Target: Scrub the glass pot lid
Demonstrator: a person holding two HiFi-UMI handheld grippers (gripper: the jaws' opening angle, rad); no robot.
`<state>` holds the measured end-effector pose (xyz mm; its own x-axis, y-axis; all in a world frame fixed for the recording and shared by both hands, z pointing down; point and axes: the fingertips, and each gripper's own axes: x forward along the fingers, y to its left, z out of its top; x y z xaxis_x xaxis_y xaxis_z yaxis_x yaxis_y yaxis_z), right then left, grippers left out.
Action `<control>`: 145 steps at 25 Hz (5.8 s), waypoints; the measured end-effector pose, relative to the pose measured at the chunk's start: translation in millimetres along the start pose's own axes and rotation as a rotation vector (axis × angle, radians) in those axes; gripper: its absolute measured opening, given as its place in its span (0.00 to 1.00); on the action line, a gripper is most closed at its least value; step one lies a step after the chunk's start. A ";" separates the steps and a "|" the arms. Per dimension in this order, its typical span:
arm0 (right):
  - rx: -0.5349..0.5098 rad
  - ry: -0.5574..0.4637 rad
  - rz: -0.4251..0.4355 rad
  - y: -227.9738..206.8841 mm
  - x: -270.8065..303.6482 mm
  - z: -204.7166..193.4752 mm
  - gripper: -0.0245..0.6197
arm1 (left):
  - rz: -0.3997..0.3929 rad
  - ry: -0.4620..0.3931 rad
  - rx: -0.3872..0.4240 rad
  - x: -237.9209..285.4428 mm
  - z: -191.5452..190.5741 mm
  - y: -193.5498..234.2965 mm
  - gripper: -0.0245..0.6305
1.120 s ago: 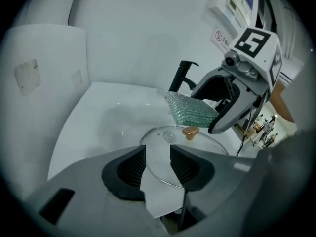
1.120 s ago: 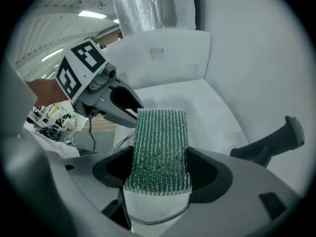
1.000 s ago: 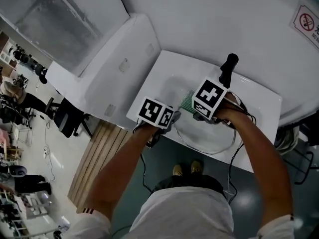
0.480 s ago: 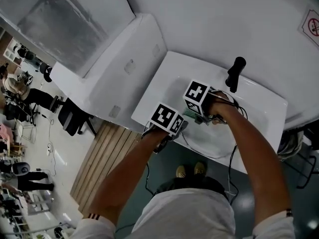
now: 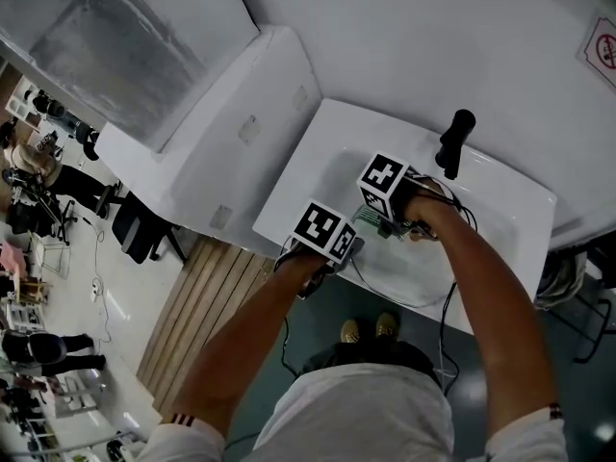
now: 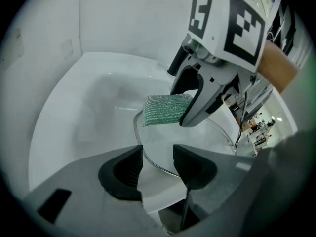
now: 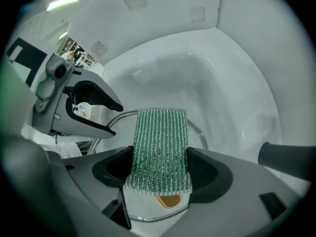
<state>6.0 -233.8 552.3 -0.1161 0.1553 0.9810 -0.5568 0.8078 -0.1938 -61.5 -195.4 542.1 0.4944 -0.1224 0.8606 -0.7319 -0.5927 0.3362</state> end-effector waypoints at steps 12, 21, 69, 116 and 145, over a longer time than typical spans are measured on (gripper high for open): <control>0.254 -0.156 0.054 -17.7 -17.0 -40.0 0.56 | -0.025 -0.009 0.013 0.2 -1.6 0.7 0.34; 0.521 -0.294 0.171 -36.7 -14.7 -94.1 0.56 | -0.046 -0.016 0.007 0.1 -2.6 -0.2 0.34; 0.175 -0.321 -0.099 22.6 -30.9 -68.4 0.56 | -0.068 -0.049 -0.018 0.2 -2.4 0.8 0.33; 0.188 -0.503 -0.065 57.2 -31.5 -112.8 0.56 | -0.086 -0.054 -0.049 1.5 -2.7 3.7 0.33; 0.035 -0.467 -0.040 121.8 -25.8 -84.6 0.56 | -0.073 -0.058 -0.058 1.4 -2.1 3.6 0.33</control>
<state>10.7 -91.3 504.0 -0.4469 -0.1545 0.8811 -0.5945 0.7873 -0.1635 -64.4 -196.1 545.3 0.5722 -0.1275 0.8102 -0.7184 -0.5545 0.4201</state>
